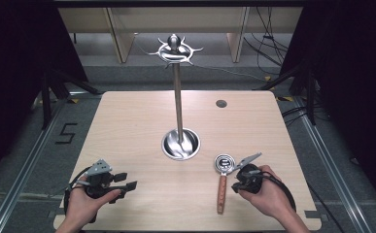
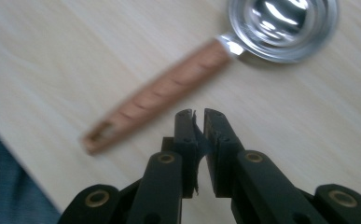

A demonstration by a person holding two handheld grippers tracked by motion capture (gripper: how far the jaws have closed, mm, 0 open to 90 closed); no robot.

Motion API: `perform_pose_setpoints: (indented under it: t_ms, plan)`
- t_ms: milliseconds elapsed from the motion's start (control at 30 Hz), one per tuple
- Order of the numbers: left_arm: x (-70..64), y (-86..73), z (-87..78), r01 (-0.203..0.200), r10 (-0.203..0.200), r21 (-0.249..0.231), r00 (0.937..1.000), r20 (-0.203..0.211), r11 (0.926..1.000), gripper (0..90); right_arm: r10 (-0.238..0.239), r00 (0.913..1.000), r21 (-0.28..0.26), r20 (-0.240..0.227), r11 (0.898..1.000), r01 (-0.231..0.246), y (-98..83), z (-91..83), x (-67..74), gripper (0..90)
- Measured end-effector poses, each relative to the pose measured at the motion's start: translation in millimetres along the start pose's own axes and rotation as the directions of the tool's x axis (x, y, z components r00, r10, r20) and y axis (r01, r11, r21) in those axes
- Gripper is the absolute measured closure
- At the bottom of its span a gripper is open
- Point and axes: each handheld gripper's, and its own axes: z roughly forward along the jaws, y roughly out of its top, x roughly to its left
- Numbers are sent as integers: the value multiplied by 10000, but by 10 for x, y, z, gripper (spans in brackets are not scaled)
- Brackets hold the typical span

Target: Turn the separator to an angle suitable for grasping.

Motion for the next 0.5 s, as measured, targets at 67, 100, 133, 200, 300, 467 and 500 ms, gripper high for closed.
perform_pose_setpoints:
  t_ms: [67, 100, 133, 200, 300, 467, 500]
  plan:
    - [9, -3, -4, -57, 57, 55, 10000, -13, 10000, 427, 53, 9989, -130, -476, 9999, -59, 45, 17, 124, 854]
    - [9, -4, -4, -34, 34, 47, 10000, -33, 10000, 427, 91, 9984, -4, -560, 10000, -91, 69, 34, 200, 857]
    - [10, -5, -5, -14, 15, 31, 10000, -37, 10000, 427, -335, 9961, -58, -819, 9994, 331, 94, 74, 254, 860]
    - [11, -6, -8, -24, 24, 15, 10000, -7, 10000, 427, -760, 9922, 138, -987, 9969, 777, 133, 133, 357, 867]
    - [9, -7, -8, -37, 37, 14, 10000, 6, 10000, 427, -828, 9910, 351, -1056, 9956, 869, 177, 183, 442, 890]
    - [-2, -9, 2, 12, -12, 35, 10000, -48, 10000, 427, -885, 9859, 631, -1419, 9932, 982, 207, 284, 546, 900]
    - [-2, -8, 4, 38, -38, 38, 10000, 16, 10000, 427, -946, 9841, 696, -1502, 9919, 1060, 209, 311, 567, 900]
